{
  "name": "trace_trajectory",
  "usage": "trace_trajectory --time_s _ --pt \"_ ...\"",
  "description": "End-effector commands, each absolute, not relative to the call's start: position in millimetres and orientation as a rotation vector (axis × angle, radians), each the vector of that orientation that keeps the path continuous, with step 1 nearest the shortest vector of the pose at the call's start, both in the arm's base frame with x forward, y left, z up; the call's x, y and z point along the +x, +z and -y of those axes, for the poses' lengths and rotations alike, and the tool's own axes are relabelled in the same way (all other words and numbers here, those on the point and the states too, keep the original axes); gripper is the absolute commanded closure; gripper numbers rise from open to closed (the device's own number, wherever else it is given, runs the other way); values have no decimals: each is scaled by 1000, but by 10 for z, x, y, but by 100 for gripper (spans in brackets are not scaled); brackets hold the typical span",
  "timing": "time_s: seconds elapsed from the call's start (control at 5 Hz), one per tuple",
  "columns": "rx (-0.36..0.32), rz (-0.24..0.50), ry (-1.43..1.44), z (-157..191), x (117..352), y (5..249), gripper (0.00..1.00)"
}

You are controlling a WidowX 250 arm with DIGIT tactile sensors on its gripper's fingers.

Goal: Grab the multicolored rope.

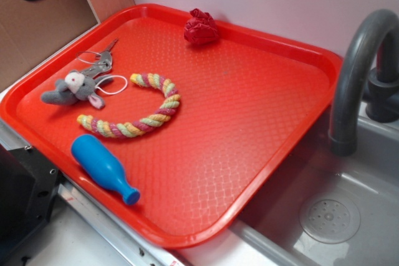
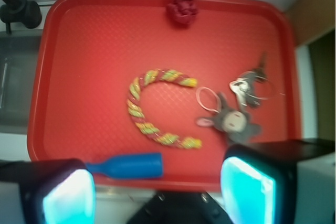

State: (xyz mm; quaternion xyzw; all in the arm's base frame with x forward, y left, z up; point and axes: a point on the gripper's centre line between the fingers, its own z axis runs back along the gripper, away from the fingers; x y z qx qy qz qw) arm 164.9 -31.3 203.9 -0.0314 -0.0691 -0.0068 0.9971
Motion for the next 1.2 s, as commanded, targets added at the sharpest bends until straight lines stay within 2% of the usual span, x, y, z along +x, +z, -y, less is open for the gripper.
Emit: trace_trajectory --time_s 0.0,0.4,0.6,1.0 --pt "-64 126 -40 542 1956 1438 0" --pt "-42 4 -110 616 2006 826 0" --pt "-61 -52 -152 514 2027 570 0" --pt "-57 -96 -224 438 2069 300 0"
